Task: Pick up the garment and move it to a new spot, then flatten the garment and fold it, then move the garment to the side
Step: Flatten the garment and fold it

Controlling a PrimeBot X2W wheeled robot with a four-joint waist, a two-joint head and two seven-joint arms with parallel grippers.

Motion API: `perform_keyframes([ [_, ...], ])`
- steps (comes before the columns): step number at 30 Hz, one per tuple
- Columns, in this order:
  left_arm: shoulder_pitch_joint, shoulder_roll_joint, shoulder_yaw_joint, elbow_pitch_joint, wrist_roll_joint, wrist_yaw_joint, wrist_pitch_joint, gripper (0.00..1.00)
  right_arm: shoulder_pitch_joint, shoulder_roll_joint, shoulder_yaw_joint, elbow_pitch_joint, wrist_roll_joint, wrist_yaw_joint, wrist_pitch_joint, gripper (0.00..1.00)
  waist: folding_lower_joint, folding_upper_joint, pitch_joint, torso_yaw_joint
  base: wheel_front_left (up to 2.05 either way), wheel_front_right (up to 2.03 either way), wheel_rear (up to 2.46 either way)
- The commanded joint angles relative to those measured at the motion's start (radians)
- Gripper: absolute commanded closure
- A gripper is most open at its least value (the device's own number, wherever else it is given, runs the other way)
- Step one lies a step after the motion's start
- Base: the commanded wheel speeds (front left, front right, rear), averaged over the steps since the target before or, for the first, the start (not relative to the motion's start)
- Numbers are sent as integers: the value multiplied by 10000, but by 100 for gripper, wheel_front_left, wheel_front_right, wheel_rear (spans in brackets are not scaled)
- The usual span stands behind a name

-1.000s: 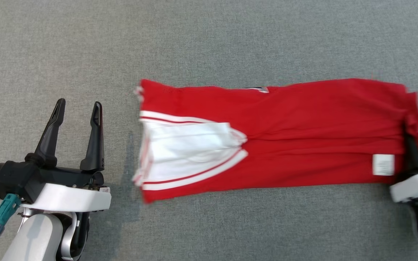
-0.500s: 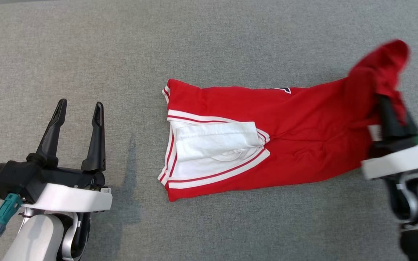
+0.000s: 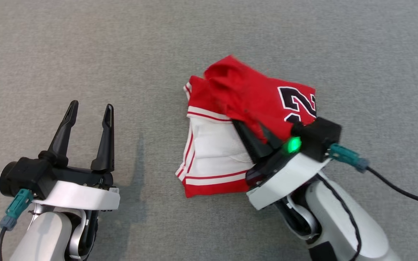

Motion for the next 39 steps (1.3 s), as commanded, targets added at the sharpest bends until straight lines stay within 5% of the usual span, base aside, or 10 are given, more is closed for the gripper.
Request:
perform_keyframes([
  [1, -187, -9, -11, 61, -14, -66, -51, 0, -158, -34, 162, 240, 145, 1, -135, 100, 0, 0, 7, 181, 0, 0, 0],
  [9, -443, -196, -196, 491, -9, -346, -134, 0, -940, -15, 1188, 2239, 1118, 1, -1029, 100, 0, 0, 93, 620, 0, 0, 0],
  [11, -480, -240, -226, 577, 29, -381, -139, 0, -1073, -16, 1345, 2549, 1284, 1, -1171, 45, 0, 0, 126, 613, 0, 0, 0],
  [12, -498, -250, -244, 618, 61, -386, -150, 0, -1152, -11, 1457, 2639, 1386, 1, -1223, 0, 0, 0, 142, 595, 0, 0, 0],
  [23, -623, -265, -158, 876, 235, -412, -184, 0, -1043, -18, 1772, 1622, 1455, 1, -1497, 0, 0, 0, 113, 185, 0, 0, 0],
  [39, -105, -86, 143, 954, 171, -67, -182, 0, 2041, -1179, -4505, -642, -1459, 1, -861, 0, 0, 0, -511, -294, 0, 0, 0],
])
